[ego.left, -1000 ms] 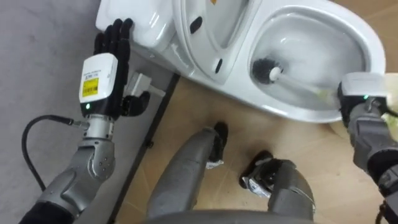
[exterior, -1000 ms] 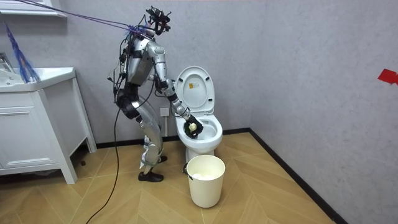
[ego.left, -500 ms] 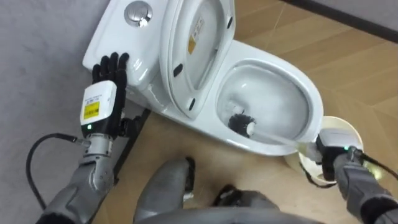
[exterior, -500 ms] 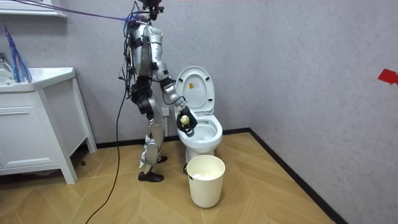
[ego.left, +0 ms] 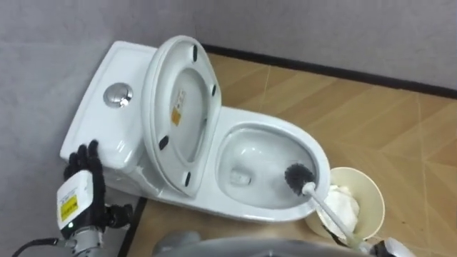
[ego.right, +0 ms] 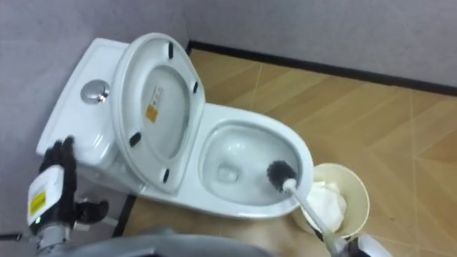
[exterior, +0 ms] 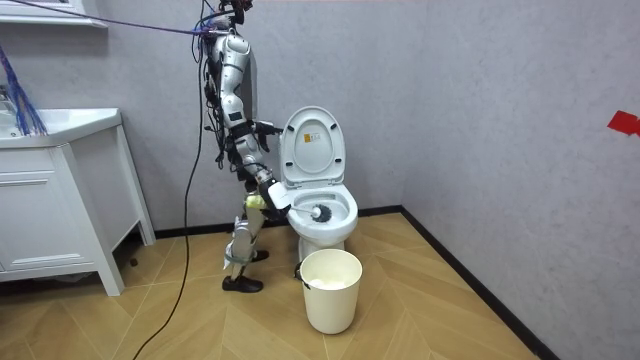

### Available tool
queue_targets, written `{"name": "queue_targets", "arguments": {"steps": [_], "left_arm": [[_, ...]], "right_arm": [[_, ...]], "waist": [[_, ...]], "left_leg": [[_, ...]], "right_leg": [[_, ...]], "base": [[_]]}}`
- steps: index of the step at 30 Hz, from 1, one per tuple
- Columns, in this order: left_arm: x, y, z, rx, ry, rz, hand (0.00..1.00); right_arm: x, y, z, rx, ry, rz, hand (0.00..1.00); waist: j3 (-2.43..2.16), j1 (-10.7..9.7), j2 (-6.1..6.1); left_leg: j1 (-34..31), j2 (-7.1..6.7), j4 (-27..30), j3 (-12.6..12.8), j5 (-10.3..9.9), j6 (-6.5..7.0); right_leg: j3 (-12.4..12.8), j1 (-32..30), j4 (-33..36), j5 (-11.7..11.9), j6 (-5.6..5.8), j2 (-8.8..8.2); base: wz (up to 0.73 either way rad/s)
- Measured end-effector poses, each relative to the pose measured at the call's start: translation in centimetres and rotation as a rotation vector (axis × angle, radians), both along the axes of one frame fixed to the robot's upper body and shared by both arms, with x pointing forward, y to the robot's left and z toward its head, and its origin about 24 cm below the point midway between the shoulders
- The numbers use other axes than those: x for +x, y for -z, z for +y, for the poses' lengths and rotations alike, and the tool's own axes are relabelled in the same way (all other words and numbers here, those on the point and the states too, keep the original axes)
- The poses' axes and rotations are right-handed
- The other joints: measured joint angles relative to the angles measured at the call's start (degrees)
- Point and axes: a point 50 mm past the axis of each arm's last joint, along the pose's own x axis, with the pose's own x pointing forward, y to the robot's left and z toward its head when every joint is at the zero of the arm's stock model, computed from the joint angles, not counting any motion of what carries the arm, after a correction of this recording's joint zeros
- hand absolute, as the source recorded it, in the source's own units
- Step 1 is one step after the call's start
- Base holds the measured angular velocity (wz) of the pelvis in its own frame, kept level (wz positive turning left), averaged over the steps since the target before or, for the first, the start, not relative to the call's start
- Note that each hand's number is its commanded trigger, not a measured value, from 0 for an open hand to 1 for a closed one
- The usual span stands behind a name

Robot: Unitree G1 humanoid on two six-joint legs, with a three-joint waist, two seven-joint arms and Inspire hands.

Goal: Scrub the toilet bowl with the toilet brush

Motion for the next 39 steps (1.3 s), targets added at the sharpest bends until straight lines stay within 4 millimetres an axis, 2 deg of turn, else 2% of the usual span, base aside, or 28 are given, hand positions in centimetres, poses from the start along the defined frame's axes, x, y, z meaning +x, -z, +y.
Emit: {"name": "queue_targets", "arguments": {"steps": [2,3,4,5,6,8,10,12,15,17,20,23,24,25,26,30,35,39], "left_arm": [[-3.2,1.6,1.3,-0.100,-0.293,0.087,0.00],[-4.3,2.0,1.5,-0.130,-0.378,0.117,0.00],[-6.6,2.6,1.7,-0.188,-0.539,0.170,0.00],[-8.7,2.9,1.9,-0.232,-0.689,0.202,0.00],[-9.2,3.0,1.9,-0.254,-0.744,0.205,0.00],[-11.5,3.3,1.8,-0.323,-0.935,0.209,0.00],[-12.2,3.5,1.4,-0.373,-1.050,0.178,0.00],[-12.0,3.7,1.0,-0.432,-1.130,0.134,0.00],[-11.5,4.2,0.5,-0.544,-1.232,0.069,0.00],[-10.9,4.8,-0.2,-0.626,-1.265,0.059,0.00],[-10.2,5.2,-0.6,-0.723,-1.300,0.028,0.00],[-9.6,5.5,-0.9,-0.805,-1.318,-0.002,0.00],[-9.5,5.5,-0.9,-0.815,-1.314,-0.002,0.00],[-9.2,5.6,-0.9,-0.832,-1.306,-0.002,0.00],[-9.1,5.6,-0.9,-0.843,-1.295,0.001,0.00],[-9.0,5.6,-0.8,-0.814,-1.207,0.084,0.00],[-7.7,5.6,-0.4,-0.657,-0.882,0.287,0.00],[-6.7,5.6,-0.4,-0.556,-0.703,0.393,0.00]], "right_arm": [[-0.6,0.2,0.3,0.013,0.094,-0.026,1.00],[-0.7,0.3,0.4,0.014,0.123,-0.032,1.00],[-1.3,0.4,0.6,0.020,0.192,-0.033,1.00],[-2.1,0.5,0.7,0.023,0.255,-0.022,1.00],[-2.4,0.6,0.7,0.020,0.278,-0.012,1.00],[-3.4,0.7,0.6,0.006,0.333,0.036,1.00],[-3.7,0.8,0.8,0.007,0.357,0.049,1.00],[-4.0,1.0,1.3,0.018,0.386,0.054,1.00],[-4.3,1.3,2.2,0.038,0.400,0.069,1.00],[-4.5,1.3,2.3,0.044,0.403,0.081,1.00],[-4.8,1.4,2.4,0.048,0.423,0.103,1.00],[-5.0,1.3,2.2,0.044,0.457,0.105,1.00],[-5.0,1.3,2.2,0.043,0.457,0.104,0.76],[-5.3,1.3,2.2,0.041,0.459,0.112,0.45],[-5.3,1.3,2.2,0.042,0.453,0.114,0.00],[-4.7,1.4,2.4,0.044,0.443,0.109,0.00],[-3.8,1.5,2.3,0.046,0.423,0.090,0.00],[-3.6,1.6,2.5,0.064,0.454,0.082,0.00]], "waist": [[-0.04,-0.4,0.10],[-0.03,-0.5,0.21],[0.14,-0.5,0.49],[0.11,-0.9,0.42],[0.16,-0.9,0.39],[0.21,-0.8,0.54],[0.22,-0.8,0.72],[0.23,-0.8,1.07],[0.30,-1.9,1.72],[0.32,-2.5,2.28],[0.31,-3.6,2.33],[0.27,-3.6,2.39],[0.26,-3.6,2.41],[0.25,-3.7,2.41],[0.18,-3.9,2.31],[0.14,-3.7,2.38],[0.14,-3.9,2.38],[0.18,-4.8,2.43]], "left_leg": [[1.1,0.25,-0.3,0.0,-0.5,-0.68],[1.5,0.40,-0.2,-0.1,-0.9,-0.93],[2.0,0.65,0.2,-0.3,-1.6,-1.14],[1.9,0.69,1.1,-0.8,-2.2,-0.93],[1.9,0.67,1.3,-0.8,-2.3,-0.99],[1.8,0.55,1.0,-0.8,-2.7,-0.92],[1.8,0.64,0.9,-0.9,-2.8,-0.74],[1.9,0.52,0.8,-1.3,-3.0,-0.46],[2.2,0.40,0.8,-0.9,-3.2,-0.25],[3.0,0.65,0.5,0.6,-3.1,-0.18],[3.3,0.99,0.2,2.0,-3.0,-0.04],[4.0,1.30,-0.7,4.0,-3.0,0.01],[4.2,1.31,-1.0,4.3,-3.0,0.01],[4.8,1.28,-1.3,4.9,-3.0,0.01],[5.2,1.21,-1.4,5.1,-3.0,0.01],[6.0,1.19,-2.1,6.3,-3.0,-0.02],[6.0,0.90,-2.1,6.2,-3.0,-0.02],[6.1,1.06,-2.4,6.1,-3.0,-0.03]], "right_leg": [[0.0,1.0,-0.2,0.0,0.00,0.32],[0.0,1.3,-0.2,0.0,0.00,0.46],[-0.1,2.0,-0.2,0.0,0.01,0.71],[-0.7,2.4,0.0,0.0,0.01,0.77],[-0.8,2.6,0.0,0.0,0.02,0.77],[-1.1,2.8,0.0,0.0,0.10,0.70],[-1.1,2.8,0.0,0.0,0.61,0.52],[-0.5,2.9,-0.1,0.0,1.05,0.41],[1.8,3.1,-0.2,0.1,1.18,0.43],[3.9,3.0,-0.1,0.0,1.23,0.50],[5.2,2.6,0.0,0.4,1.25,0.60],[7.2,1.9,0.1,0.6,1.22,0.72],[7.5,1.8,0.0,0.7,1.21,0.71],[8.0,1.9,-0.1,0.7,1.24,0.71],[8.1,1.9,0.0,0.7,1.25,0.66],[9.3,1.8,0.1,0.8,1.31,0.77],[9.5,1.8,0.1,0.9,1.35,0.93],[9.6,1.9,0.0,1.0,1.30,0.88]], "base": [[-0.04],[-0.09],[0.07],[0.18],[0.31],[0.27],[0.09],[-0.03],[-0.14],[-0.31],[-0.26],[-0.37],[-0.30],[-0.19],[-0.15],[-0.19],[0.00],[0.00]]}}
